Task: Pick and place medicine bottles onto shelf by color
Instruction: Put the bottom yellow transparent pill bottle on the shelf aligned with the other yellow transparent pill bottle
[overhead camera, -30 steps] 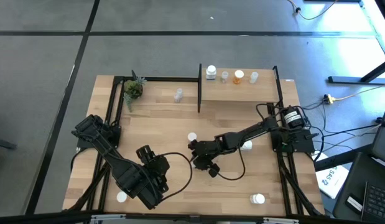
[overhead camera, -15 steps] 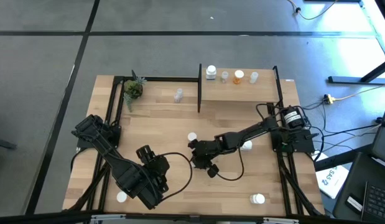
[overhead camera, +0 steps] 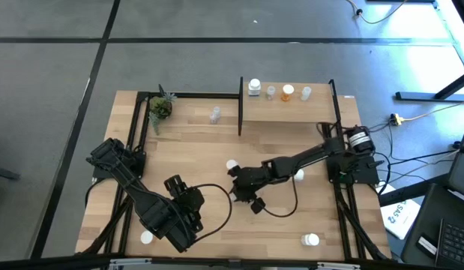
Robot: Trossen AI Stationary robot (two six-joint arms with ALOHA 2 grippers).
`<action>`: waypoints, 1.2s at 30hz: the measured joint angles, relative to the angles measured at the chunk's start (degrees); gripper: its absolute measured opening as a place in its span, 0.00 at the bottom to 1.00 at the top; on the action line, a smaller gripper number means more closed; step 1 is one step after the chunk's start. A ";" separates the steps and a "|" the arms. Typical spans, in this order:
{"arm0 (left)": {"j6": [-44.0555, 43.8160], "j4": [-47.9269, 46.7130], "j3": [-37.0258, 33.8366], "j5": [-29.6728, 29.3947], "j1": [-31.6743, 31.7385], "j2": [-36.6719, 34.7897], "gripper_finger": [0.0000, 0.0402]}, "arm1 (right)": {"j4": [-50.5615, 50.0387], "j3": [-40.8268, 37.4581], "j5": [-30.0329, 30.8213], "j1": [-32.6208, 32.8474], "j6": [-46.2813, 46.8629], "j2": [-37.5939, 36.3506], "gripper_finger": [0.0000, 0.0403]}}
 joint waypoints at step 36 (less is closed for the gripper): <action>16.88 12.42 0.00 -7.14 3.47 0.00 0.67 | -45.82 0.00 36.48 0.33 41.06 -43.93 0.38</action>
